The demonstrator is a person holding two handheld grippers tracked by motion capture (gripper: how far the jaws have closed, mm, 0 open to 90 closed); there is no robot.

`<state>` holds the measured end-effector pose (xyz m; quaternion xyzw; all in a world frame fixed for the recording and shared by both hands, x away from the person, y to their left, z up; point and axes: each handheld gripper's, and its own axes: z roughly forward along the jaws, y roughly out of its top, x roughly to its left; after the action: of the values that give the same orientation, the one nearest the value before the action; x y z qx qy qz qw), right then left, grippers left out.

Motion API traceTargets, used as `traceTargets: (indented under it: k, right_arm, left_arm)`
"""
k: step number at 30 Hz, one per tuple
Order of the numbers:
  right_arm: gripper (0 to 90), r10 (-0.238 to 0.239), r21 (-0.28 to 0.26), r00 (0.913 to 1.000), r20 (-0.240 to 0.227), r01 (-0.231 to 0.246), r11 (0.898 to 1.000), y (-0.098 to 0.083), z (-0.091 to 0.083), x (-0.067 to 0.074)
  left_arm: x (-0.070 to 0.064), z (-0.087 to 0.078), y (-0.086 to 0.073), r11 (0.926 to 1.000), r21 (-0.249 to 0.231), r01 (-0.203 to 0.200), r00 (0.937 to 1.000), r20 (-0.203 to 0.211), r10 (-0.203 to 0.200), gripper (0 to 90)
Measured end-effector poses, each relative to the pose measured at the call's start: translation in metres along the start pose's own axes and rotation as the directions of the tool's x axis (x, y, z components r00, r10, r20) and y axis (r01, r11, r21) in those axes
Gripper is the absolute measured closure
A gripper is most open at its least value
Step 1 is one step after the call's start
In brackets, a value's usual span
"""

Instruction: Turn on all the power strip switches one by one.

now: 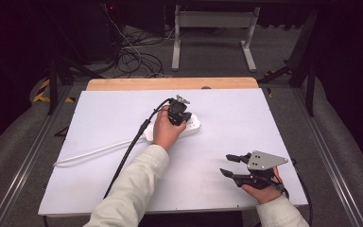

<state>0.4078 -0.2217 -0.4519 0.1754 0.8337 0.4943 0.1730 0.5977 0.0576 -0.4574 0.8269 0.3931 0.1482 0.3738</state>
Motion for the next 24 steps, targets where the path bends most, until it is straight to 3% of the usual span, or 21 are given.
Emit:
traceTargets:
  k: [12, 18, 21, 24]
  right_arm:
    - [48.0, 0.002, 0.003, 1.0, -0.003, -0.002, 1.0, 0.0, 0.0008, 0.0007]
    - [48.0, 0.004, 0.003, 1.0, -0.002, -0.004, 1.0, 0.0001, 0.0011, 0.0008]
    - [47.9, 0.004, 0.003, 1.0, -0.002, -0.004, 1.0, 0.0001, 0.0011, 0.0008]
    - [47.9, 0.003, 0.004, 1.0, -0.002, -0.003, 1.0, 0.0001, 0.001, 0.001]
  left_arm:
    - [-0.002, 0.0024, -0.0004, 1.0, -0.003, -0.004, 0.9999, -0.011, 0.004, 90.0]
    - [-0.0026, 0.001, 0.0011, 0.9992, 0.031, -0.025, 0.9981, -0.057, 0.026, 90.0]
    - [0.0009, 0.0, -0.0001, 0.9996, 0.027, -0.008, 0.999, -0.044, 0.01, 90.0]
    - [-0.0023, 0.0003, -0.0002, 0.9993, 0.028, -0.025, 0.9977, -0.062, 0.027, 90.0]
